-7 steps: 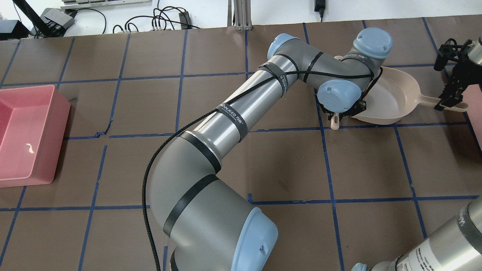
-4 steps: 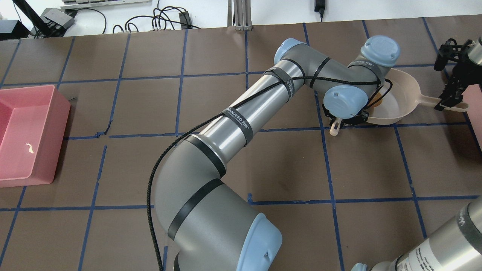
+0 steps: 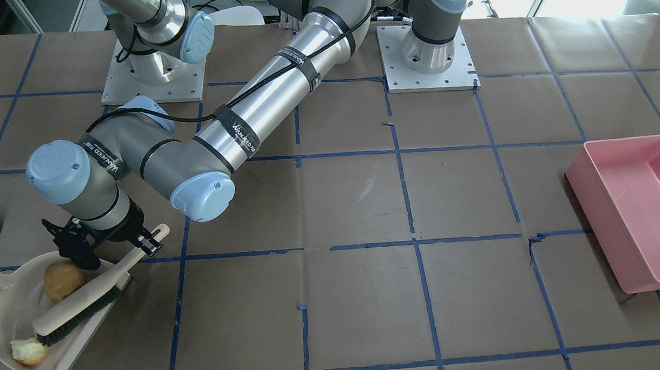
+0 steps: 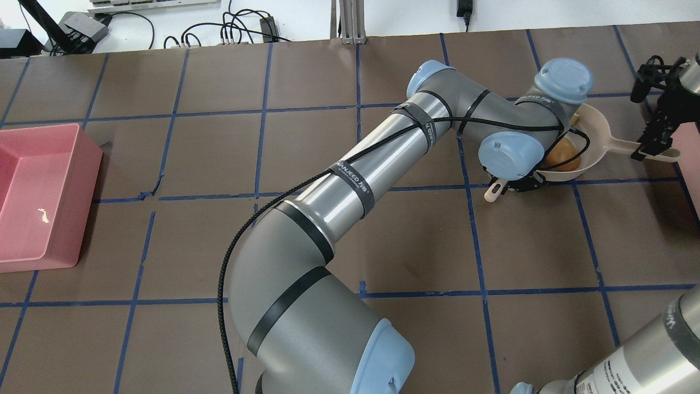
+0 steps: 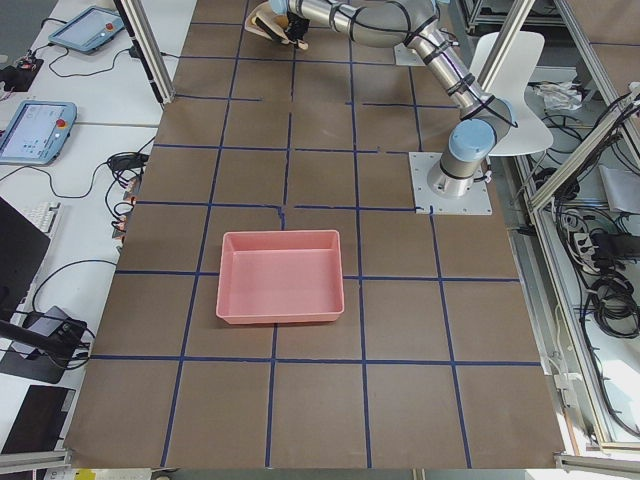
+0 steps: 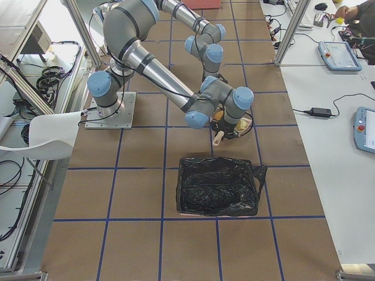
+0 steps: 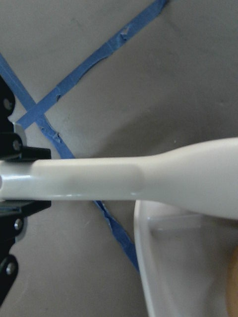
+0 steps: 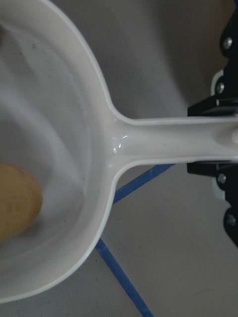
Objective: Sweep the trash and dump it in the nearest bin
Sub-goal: 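Brush food pieces into the dustpan with the left gripper while the right holds it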
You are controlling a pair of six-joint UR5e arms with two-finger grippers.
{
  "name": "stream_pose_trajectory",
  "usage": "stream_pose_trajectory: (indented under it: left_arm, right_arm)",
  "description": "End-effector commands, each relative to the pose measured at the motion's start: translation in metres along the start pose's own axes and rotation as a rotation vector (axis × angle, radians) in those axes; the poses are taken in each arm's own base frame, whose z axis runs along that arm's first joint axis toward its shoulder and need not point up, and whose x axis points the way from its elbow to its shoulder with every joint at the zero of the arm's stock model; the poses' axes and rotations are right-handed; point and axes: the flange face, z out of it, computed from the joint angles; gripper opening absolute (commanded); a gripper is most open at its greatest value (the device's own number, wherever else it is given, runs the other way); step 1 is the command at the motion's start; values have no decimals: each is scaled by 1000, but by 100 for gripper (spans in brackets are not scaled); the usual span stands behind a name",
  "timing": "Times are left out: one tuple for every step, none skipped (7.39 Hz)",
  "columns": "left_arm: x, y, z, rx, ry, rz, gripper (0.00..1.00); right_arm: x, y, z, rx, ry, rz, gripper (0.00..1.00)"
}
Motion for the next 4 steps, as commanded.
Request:
stream_pose_trajectory:
  left_arm:
    - [4,1,-4,3,0,168,1]
    - [4,4,-8,-6,-1,201,1]
    - [4,7,-8,-32,-6,255,1]
    - [4,8,-20,-18,-11,260,2]
  right_arm:
    - [0,0,1,3,-1,-1,17]
    - [1,0,1,9,-1,-1,17]
    - [1,0,0,11,1,-1,17]
    - [1,0,1,12,1,-1,17]
